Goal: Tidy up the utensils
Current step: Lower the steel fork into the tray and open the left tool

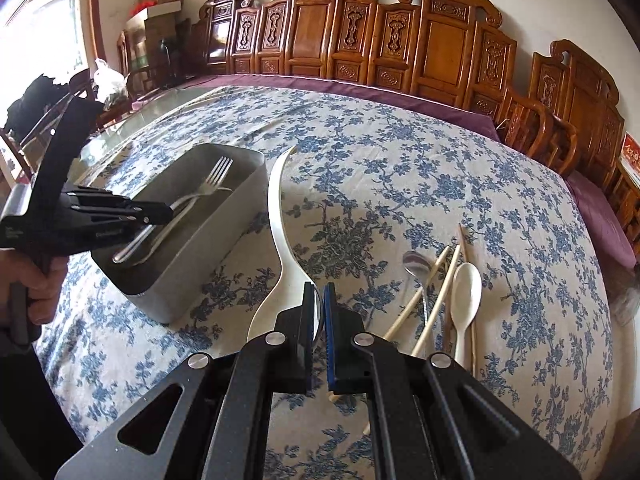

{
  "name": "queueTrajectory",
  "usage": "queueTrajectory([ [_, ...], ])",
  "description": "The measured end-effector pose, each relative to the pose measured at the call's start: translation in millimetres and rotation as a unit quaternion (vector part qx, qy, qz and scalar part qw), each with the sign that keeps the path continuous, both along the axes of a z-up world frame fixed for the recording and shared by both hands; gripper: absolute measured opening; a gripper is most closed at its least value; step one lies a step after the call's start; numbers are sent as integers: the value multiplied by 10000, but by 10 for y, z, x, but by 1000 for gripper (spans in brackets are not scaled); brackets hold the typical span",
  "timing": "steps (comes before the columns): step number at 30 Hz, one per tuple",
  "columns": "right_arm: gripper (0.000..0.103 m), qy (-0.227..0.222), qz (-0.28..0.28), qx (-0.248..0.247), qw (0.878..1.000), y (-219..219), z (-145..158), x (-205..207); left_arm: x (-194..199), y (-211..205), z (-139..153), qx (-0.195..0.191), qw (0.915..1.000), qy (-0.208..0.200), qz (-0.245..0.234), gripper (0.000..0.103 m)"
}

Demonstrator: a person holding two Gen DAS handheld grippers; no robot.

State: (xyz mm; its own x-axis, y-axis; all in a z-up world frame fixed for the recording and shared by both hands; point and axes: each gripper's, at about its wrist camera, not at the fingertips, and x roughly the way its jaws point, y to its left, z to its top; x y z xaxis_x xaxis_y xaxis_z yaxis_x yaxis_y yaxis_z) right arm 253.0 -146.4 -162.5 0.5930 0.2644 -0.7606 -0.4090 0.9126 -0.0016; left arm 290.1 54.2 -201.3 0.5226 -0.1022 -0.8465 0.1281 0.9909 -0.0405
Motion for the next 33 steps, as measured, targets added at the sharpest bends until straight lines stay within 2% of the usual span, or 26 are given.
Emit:
queueTrajectory([
  [11,6,40,149,-119,9998,436,59,18,38,50,-39,-96,9998,150,-22,8],
  [24,6,61,186,-141,9997,804,143,62,-5,257,242,-241,9995,-205,95,9],
  [27,6,94,188,-98,9997,913,129,87,-19,356,305,-235,9991,-314,188,22],
  [30,6,101,218,-112,9996,1049,94,109,-17,440,345,-213,9987,-381,258,24],
  [33,6,99,260,-131,9995,1169,56,128,-13,549,377,-226,9982,-421,375,31],
])
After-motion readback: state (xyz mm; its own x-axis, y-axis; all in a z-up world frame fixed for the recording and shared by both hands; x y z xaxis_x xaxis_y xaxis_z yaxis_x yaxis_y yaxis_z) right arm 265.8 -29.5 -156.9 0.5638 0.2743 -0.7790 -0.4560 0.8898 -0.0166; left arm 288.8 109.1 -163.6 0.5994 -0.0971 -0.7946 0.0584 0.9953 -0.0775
